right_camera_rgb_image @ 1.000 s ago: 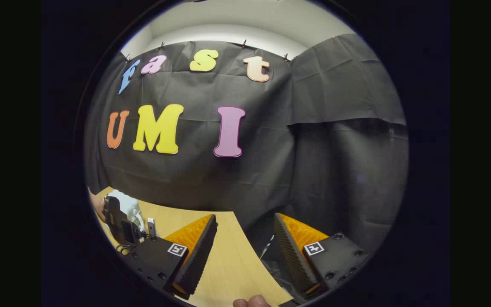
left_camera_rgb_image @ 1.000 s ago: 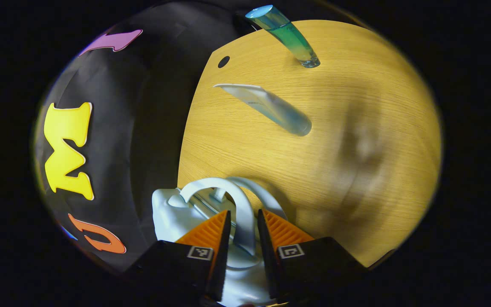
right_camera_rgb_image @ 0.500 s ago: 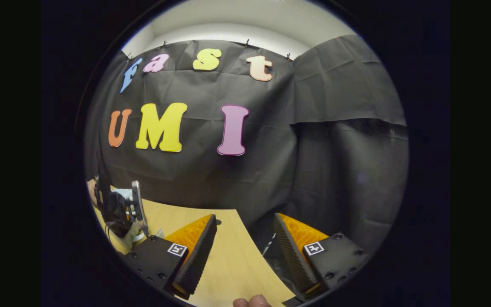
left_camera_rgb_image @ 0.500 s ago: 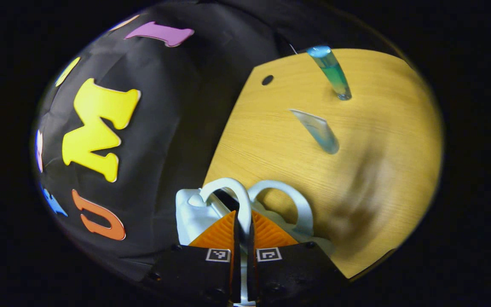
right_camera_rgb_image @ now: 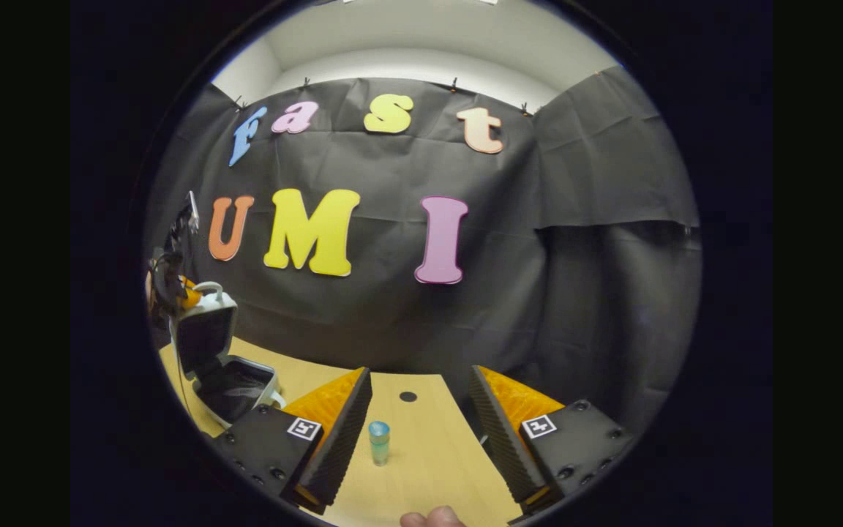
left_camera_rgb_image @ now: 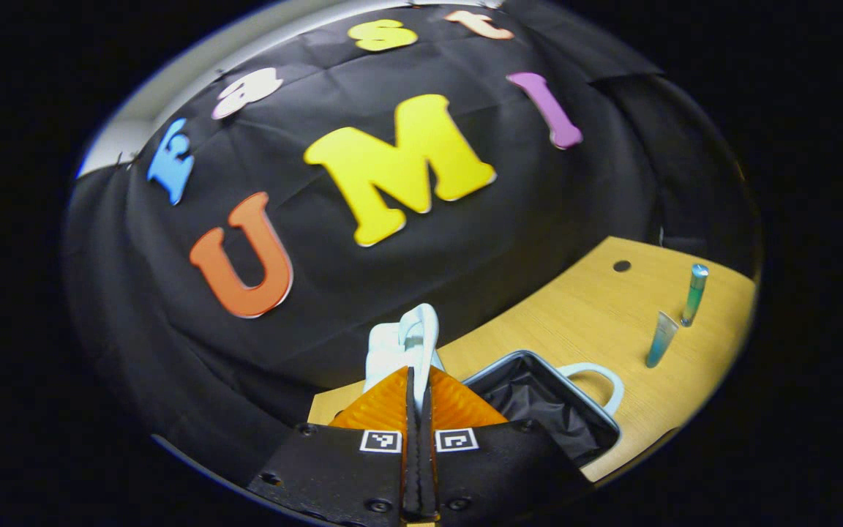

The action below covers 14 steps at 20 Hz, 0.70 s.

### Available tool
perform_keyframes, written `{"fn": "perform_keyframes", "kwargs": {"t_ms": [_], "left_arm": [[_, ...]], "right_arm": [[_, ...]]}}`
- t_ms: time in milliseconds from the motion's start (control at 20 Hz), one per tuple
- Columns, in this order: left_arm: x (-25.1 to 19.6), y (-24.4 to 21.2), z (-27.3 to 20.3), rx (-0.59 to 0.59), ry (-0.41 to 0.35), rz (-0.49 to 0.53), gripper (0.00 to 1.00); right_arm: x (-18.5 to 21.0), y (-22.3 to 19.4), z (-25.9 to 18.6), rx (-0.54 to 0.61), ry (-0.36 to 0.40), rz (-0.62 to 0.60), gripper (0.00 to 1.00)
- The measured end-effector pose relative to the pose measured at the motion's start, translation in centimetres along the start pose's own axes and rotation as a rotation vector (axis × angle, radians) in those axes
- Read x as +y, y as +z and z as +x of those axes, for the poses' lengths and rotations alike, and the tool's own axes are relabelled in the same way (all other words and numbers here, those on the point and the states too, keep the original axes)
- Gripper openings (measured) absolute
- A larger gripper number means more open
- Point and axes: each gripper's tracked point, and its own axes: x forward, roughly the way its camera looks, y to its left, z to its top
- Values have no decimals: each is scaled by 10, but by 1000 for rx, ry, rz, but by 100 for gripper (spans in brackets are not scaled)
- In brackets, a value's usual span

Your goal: First open the suitcase, pack the skin care products into it, and then close the suitcase.

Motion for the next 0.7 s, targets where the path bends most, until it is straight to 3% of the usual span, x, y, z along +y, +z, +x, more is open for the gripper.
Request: {"fn": "perform_keyframes", "kwargs": {"t_ms": [100,300,500,700], "left_arm": [[27,1,-15,-16,50,-76,3],[83,-39,-25,-31,103,-227,3],[129,-113,-4,-27,143,-411,3],[159,-191,25,27,108,-650,3]], "right_arm": [[15,6,4,-2,28,4,81],[37,15,12,-1,60,-17,81],[51,16,14,14,79,-64,80],[58,15,19,27,88,-128,80]]}}
